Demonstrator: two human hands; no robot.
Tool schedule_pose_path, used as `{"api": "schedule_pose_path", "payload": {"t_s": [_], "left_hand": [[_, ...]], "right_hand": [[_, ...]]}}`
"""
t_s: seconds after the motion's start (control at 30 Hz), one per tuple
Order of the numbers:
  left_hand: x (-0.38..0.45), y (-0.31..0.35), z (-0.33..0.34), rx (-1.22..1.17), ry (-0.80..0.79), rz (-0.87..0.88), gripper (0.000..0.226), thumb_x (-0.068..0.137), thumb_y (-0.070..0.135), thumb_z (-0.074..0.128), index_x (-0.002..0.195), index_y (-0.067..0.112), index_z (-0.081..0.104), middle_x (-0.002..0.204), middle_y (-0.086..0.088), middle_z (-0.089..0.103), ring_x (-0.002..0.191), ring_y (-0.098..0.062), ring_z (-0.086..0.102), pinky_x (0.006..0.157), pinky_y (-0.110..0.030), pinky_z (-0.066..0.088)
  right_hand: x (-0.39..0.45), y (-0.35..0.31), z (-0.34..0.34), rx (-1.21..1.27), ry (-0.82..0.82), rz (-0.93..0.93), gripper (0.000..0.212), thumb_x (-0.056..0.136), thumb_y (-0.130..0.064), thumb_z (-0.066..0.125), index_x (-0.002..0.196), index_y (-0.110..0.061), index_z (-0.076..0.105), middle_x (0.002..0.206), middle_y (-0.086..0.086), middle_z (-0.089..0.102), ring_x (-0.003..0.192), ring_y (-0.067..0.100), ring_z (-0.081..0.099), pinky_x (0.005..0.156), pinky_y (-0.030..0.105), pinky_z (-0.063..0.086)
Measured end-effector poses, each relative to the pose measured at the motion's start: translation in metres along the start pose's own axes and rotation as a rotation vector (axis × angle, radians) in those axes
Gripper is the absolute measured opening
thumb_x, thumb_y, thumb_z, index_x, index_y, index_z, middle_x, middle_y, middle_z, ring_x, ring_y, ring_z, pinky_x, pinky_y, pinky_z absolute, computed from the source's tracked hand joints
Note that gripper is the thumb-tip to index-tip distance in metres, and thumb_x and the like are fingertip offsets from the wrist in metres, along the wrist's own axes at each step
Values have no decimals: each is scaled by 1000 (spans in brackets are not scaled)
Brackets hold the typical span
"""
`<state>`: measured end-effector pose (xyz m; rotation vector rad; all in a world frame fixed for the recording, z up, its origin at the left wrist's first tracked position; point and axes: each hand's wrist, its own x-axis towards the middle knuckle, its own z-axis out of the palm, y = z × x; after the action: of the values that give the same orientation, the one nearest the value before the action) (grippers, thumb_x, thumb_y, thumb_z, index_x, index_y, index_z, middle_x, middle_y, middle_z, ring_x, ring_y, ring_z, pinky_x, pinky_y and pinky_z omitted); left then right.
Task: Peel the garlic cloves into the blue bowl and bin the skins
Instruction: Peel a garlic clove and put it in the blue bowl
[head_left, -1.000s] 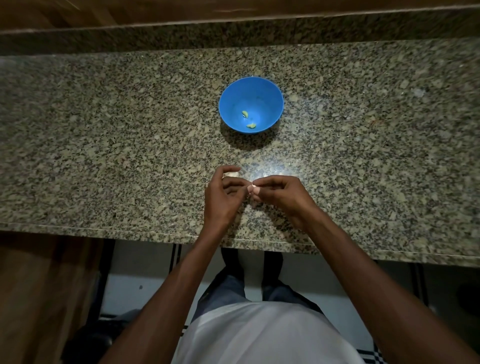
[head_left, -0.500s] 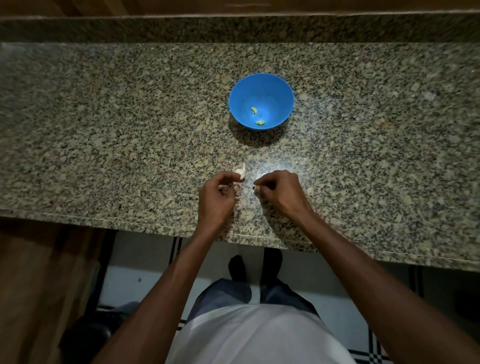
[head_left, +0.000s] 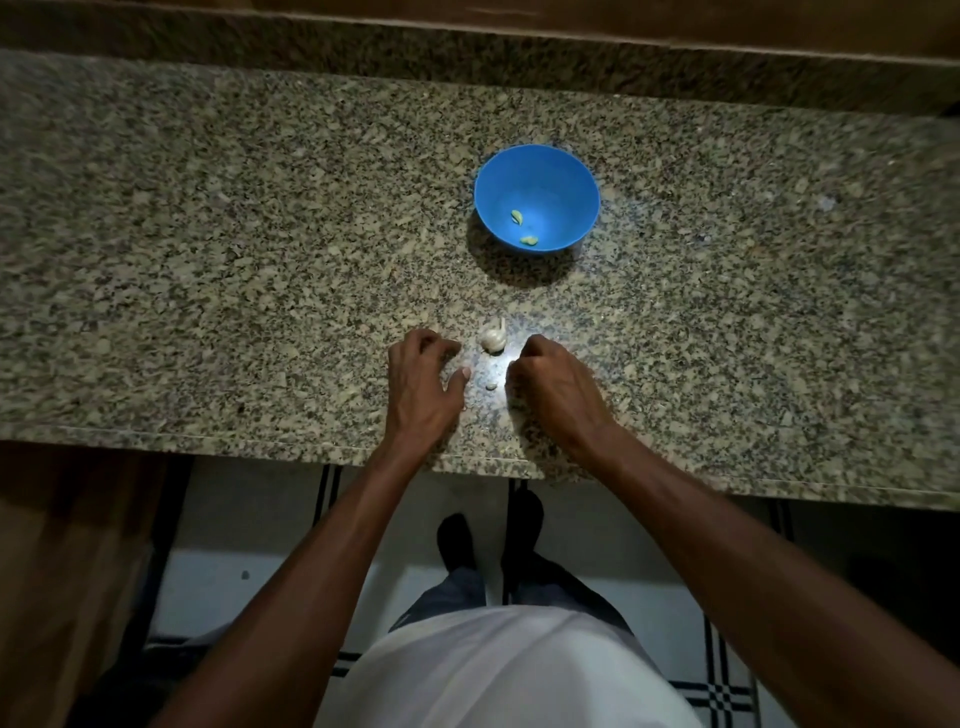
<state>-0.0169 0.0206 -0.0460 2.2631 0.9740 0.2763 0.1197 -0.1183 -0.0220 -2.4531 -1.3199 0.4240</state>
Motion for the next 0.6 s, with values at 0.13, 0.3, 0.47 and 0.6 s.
{"api": "schedule_pose_path", "payload": {"t_s": [0.13, 0.3, 0.47, 0.6], "left_hand": [[-2, -4, -4, 20, -30, 66, 36, 92, 25, 73, 127, 15, 66, 131, -3, 47, 124, -23, 38, 100, -33, 37], [-2, -8, -7, 6, -44, 94, 37, 92, 24, 72, 128, 15, 65, 131, -2, 47, 125, -23, 38, 100, -29, 34], [-2, -10, -8, -4, -43, 113, 38, 92, 24, 72, 128, 14, 65, 131, -4, 47, 125, -23, 38, 99, -26, 32], [-2, -12, -6, -1, -36, 118, 37, 91, 22, 71, 127, 14, 66, 131, -5, 47, 124, -23, 37, 99, -29, 34]], "right_hand": [[-2, -4, 2, -196, 9, -92, 15, 87, -10, 73, 79, -5, 61, 83, 5, 48, 74, 22, 46, 55, 38, 44], [-2, -14, -3, -405, -62, -219, 22, 76, 1, 83, 74, -1, 62, 85, 14, 54, 74, 30, 54, 48, 35, 39], [-2, -14, 2, -485, -49, -314, 24, 67, 4, 89, 72, -1, 67, 83, 17, 58, 74, 33, 59, 44, 31, 32], [-3, -13, 5, -503, -41, -333, 20, 70, 6, 86, 75, 1, 68, 88, 18, 60, 78, 32, 60, 44, 33, 40]]}}
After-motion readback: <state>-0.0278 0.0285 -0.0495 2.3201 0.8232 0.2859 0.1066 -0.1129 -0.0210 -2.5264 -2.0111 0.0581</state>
